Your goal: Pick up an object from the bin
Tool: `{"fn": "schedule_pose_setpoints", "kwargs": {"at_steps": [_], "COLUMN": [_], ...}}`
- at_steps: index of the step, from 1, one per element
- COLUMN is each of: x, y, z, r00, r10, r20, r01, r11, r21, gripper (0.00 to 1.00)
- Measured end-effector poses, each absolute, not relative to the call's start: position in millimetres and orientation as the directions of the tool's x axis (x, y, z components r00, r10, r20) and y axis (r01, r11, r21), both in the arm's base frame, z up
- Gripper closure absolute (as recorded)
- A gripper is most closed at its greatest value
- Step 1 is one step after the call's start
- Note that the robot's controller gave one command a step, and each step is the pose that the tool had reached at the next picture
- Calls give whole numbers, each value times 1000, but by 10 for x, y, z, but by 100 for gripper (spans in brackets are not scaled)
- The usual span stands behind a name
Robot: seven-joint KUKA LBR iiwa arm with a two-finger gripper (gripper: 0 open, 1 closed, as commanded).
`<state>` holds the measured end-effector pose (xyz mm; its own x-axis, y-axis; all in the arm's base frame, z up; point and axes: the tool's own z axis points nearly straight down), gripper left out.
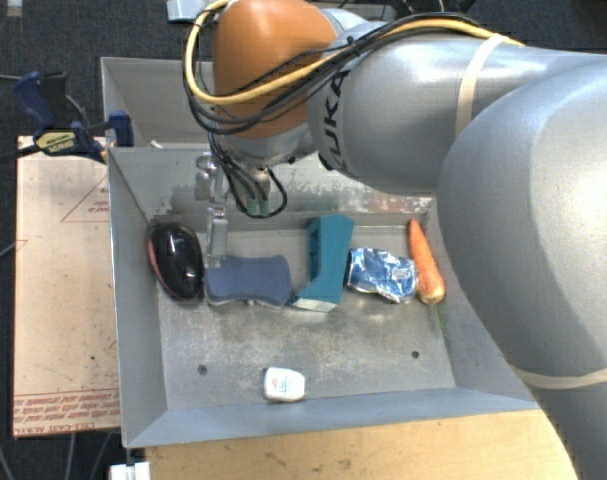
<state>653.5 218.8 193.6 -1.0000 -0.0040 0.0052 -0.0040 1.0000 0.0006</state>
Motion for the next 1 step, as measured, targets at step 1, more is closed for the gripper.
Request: {"fn": "schedule_pose_setpoints", "kwargs": {"at_steps": [1], "x": [6547], "y": [2179], "z": [1992], "r00": [-1000], "r10": [-1], "r20": [-1], "r01": [-1], "r11": [1000], "r21": [2], "gripper": [0]}}
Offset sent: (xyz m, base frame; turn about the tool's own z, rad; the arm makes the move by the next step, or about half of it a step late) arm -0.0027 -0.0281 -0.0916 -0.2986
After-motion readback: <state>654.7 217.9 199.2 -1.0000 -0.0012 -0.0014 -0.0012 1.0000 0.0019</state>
